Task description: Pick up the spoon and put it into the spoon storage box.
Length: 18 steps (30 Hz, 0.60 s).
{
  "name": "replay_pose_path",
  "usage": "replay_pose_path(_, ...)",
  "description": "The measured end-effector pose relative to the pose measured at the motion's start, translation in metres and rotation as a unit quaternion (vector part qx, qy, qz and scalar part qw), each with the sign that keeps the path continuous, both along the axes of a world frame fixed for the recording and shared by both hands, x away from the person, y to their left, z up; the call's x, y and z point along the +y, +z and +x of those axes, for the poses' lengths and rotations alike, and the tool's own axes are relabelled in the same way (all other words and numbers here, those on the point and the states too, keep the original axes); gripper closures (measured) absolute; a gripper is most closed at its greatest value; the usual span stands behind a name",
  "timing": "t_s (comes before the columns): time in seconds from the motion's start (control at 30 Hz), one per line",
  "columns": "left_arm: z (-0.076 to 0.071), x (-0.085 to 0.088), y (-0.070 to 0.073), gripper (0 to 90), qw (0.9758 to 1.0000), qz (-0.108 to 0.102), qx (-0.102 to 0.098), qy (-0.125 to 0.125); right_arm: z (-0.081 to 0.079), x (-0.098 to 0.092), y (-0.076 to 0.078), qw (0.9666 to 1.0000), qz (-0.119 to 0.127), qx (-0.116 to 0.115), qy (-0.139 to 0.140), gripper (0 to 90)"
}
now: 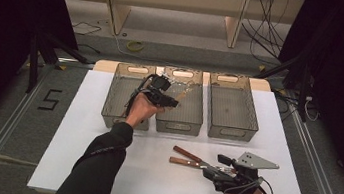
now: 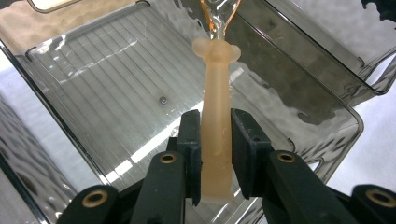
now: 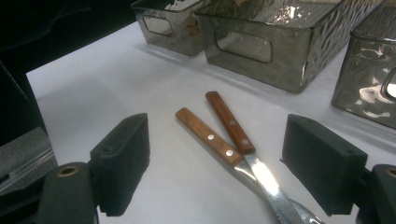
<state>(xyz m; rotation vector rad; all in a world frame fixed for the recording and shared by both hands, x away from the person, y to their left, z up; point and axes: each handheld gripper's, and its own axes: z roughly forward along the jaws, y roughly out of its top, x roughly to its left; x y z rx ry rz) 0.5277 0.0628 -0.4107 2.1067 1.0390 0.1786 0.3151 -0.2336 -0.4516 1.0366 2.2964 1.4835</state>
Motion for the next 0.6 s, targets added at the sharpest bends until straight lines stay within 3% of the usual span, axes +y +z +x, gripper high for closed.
replay_pose_path(0.6, 0.005, -0.001, -0.012, 73.1, 0.9996, 0.006, 0.022, 0.017, 0.000, 0.000, 0.000, 1.0000, 0.001, 0.001, 0.000, 24.0)
